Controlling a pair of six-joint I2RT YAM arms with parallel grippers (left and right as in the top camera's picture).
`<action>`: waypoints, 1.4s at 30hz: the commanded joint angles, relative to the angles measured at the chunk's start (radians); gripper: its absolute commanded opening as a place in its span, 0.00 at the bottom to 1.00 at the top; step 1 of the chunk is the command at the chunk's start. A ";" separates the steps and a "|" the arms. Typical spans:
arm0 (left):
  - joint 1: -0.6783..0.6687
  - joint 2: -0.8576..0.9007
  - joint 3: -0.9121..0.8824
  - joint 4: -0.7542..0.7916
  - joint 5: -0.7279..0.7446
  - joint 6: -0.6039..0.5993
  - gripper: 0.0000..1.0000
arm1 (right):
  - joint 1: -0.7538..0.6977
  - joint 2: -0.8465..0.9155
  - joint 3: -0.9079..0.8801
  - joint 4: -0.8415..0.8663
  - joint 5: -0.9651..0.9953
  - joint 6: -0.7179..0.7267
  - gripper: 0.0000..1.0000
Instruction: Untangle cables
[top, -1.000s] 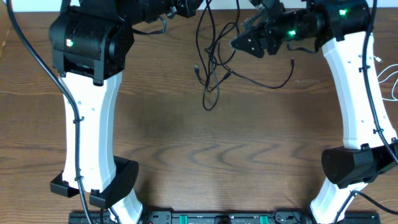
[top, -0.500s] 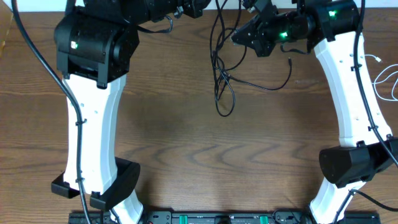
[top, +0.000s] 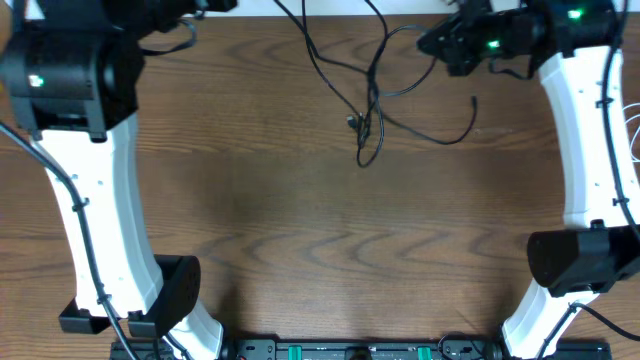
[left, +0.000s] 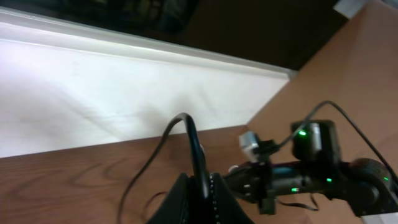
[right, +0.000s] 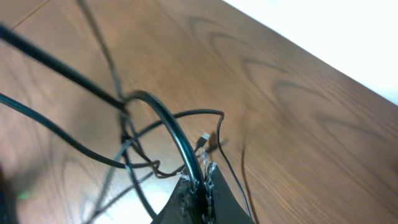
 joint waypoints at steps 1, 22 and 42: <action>0.071 -0.026 0.011 0.004 -0.009 0.021 0.07 | -0.076 -0.047 0.000 -0.002 0.019 0.023 0.01; 0.384 0.011 0.010 -0.046 -0.108 0.029 0.08 | -0.431 -0.312 0.000 0.001 0.019 0.043 0.01; 0.355 0.096 0.010 -0.127 0.145 0.080 0.08 | -0.435 -0.326 -0.001 -0.012 -0.052 0.049 0.01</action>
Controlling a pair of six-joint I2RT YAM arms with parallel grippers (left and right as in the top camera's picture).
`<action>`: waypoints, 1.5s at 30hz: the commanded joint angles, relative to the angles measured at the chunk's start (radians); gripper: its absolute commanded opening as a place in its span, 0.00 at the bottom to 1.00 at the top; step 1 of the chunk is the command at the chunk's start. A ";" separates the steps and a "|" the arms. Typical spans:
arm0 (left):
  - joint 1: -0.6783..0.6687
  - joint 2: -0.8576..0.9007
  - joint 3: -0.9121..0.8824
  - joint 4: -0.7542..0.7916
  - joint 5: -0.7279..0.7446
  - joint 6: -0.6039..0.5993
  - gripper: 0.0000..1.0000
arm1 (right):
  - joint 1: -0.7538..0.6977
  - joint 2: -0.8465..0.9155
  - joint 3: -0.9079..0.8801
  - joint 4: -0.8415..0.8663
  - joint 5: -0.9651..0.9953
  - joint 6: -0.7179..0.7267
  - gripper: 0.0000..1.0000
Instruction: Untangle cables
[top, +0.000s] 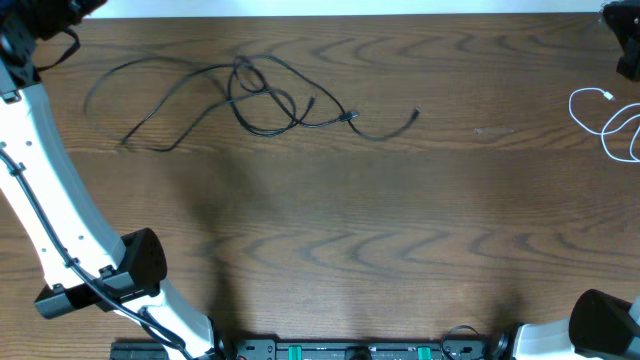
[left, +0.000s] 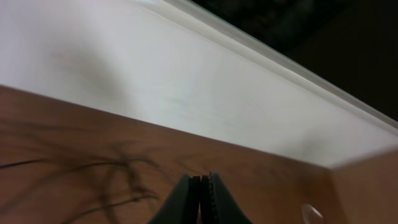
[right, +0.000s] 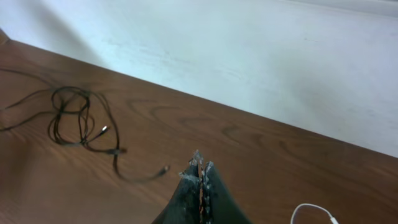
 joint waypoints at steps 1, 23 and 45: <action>-0.053 -0.007 0.010 0.004 0.180 0.016 0.08 | 0.032 -0.006 0.000 -0.008 -0.038 0.013 0.01; -0.240 0.010 -0.049 -0.293 -0.500 0.232 0.34 | 0.278 -0.003 0.000 -0.037 0.011 0.012 0.68; -0.279 0.036 -0.770 0.106 -0.603 0.328 0.27 | 0.301 -0.003 0.000 -0.045 0.011 0.013 0.69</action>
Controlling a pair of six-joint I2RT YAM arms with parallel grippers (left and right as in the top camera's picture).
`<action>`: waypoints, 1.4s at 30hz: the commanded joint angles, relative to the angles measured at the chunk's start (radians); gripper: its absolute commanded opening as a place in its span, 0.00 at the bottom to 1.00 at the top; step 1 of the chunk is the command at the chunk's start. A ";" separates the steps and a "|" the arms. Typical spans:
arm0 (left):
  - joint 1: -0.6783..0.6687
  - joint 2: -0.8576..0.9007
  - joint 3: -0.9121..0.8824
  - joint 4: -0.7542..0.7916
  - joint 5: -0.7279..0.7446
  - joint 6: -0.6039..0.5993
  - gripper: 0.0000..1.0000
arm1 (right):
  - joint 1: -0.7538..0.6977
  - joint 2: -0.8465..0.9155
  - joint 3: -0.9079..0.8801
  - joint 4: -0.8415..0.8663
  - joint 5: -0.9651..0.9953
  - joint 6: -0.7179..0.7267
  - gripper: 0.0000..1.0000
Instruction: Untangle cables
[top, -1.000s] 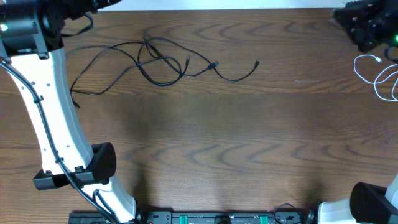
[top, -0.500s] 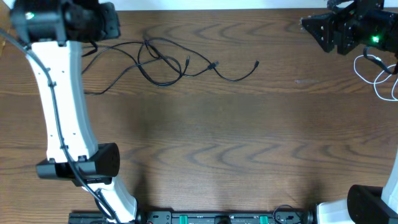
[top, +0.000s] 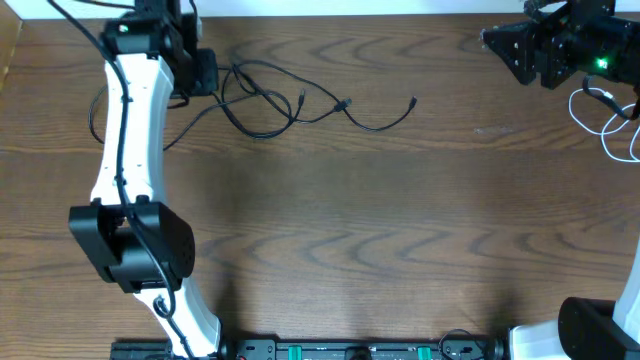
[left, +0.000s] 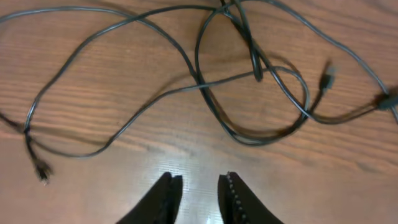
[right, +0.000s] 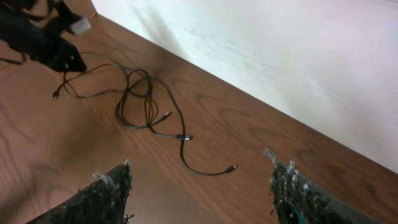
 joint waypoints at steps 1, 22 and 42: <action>-0.003 -0.001 -0.093 0.060 0.020 0.096 0.29 | 0.005 -0.003 0.000 -0.006 0.000 0.002 0.69; 0.022 0.117 -0.325 0.369 -0.012 0.800 0.63 | 0.048 -0.003 0.000 -0.006 0.021 0.029 0.73; 0.046 0.225 -0.325 0.635 -0.113 0.941 0.53 | 0.109 0.002 0.000 -0.009 0.114 0.047 0.79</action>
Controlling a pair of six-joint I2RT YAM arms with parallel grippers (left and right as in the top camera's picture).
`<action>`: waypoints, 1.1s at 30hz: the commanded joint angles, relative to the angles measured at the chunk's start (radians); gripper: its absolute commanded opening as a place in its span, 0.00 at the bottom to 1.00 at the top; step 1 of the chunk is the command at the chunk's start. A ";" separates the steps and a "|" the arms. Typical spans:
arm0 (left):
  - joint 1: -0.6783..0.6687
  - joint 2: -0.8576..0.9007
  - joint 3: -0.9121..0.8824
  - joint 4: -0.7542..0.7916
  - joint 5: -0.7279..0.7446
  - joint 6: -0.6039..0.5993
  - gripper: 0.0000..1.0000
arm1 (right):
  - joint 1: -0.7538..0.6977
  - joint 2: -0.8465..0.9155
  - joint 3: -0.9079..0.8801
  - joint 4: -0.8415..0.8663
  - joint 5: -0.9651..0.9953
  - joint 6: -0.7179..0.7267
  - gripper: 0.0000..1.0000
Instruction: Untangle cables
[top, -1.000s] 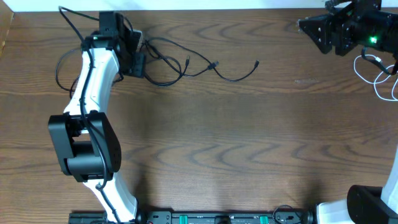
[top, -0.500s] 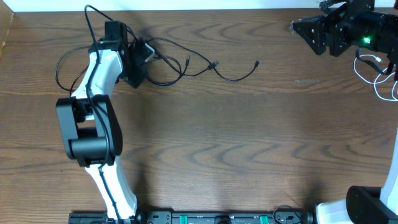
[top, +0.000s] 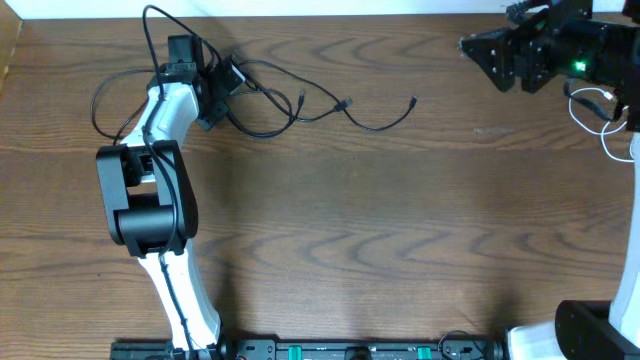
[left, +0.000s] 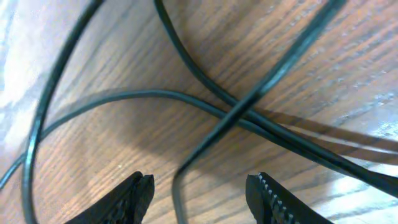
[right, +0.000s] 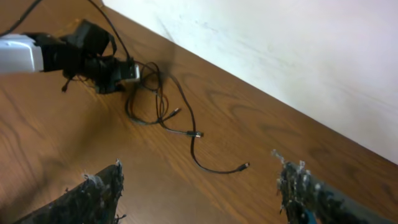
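The black cables (top: 285, 100) lie in a loose tangle at the far left of the table, one end (top: 413, 101) trailing right. My left gripper (top: 222, 85) is open and low at the tangle's left side. In the left wrist view it (left: 200, 190) shows two crossing strands (left: 236, 115) right in front, and one strand (left: 177, 186) runs between the open fingers. My right gripper (top: 470, 48) hangs wide open at the far right, well apart from the tangle. The right wrist view has the tangle (right: 158, 99) far ahead of that gripper (right: 199, 183).
A white cable (top: 605, 115) lies coiled at the table's right edge, under the right arm. The left arm (top: 150, 190) stretches along the left side. A pale wall (right: 298, 50) borders the table's far edge.
My left gripper has come down from above the tangle to table level at its left side, with its fingers wider apart and a strand between them. The right gripper has shifted slightly left, still open.
First both grippers were shut on black cable, with the tangle at the far middle. Then the tangle lay at the far left, with both grippers shut, empty and away at the corners. Then both were open, the left above the tangle, where it now sits low.
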 joint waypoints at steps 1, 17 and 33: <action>0.006 -0.002 0.003 0.017 -0.013 0.021 0.53 | 0.039 0.008 0.000 0.003 0.077 0.014 0.79; 0.018 0.013 0.003 0.112 0.013 0.034 0.44 | 0.102 0.055 0.001 0.066 0.091 0.022 0.82; 0.020 0.047 0.003 0.093 0.025 0.025 0.08 | 0.102 0.055 0.001 0.075 0.086 0.029 0.86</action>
